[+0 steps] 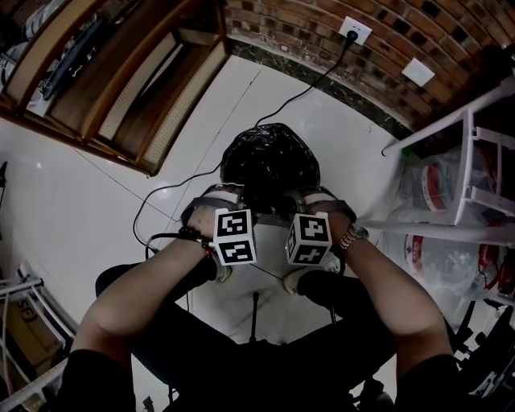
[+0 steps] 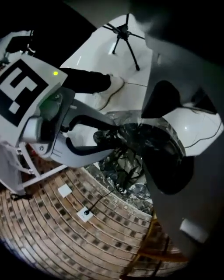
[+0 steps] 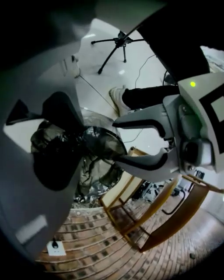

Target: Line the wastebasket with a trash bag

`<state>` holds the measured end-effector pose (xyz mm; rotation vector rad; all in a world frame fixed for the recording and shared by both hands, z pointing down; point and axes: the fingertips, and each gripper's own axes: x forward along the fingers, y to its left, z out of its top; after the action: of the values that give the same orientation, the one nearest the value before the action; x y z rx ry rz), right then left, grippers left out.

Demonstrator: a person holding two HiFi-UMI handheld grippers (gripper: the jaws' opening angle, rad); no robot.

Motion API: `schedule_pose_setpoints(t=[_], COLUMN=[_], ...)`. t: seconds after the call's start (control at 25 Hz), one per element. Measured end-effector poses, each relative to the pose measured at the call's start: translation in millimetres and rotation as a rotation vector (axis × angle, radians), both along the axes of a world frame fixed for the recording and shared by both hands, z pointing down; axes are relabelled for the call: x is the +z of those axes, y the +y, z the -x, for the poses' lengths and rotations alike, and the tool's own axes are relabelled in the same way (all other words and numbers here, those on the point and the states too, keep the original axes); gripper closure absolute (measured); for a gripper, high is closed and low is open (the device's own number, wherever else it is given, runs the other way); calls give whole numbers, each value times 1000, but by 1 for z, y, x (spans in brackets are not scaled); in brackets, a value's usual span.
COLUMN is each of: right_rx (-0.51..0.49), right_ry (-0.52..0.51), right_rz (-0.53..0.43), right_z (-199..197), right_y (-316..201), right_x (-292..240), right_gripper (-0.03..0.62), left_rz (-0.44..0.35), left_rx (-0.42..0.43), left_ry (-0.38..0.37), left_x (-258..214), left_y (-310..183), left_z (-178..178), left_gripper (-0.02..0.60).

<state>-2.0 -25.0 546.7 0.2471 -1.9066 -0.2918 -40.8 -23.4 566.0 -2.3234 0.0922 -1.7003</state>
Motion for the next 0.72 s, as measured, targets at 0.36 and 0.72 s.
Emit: schedule_pose_setpoints(t=[0.36,0.72], right_rx=[-61,-76], right_ry=[-3,65], right_rz=[17,29], right_z=[10,3], right_y=[9,15], right_x=[4,22], right_gripper=[494,428], left_rz=[-76,-141], left_rx=[132,154], left_ry=[-110,-123], left_x=[31,36], left_y=[6,3], left_z=[4,10], left_gripper=[423,507])
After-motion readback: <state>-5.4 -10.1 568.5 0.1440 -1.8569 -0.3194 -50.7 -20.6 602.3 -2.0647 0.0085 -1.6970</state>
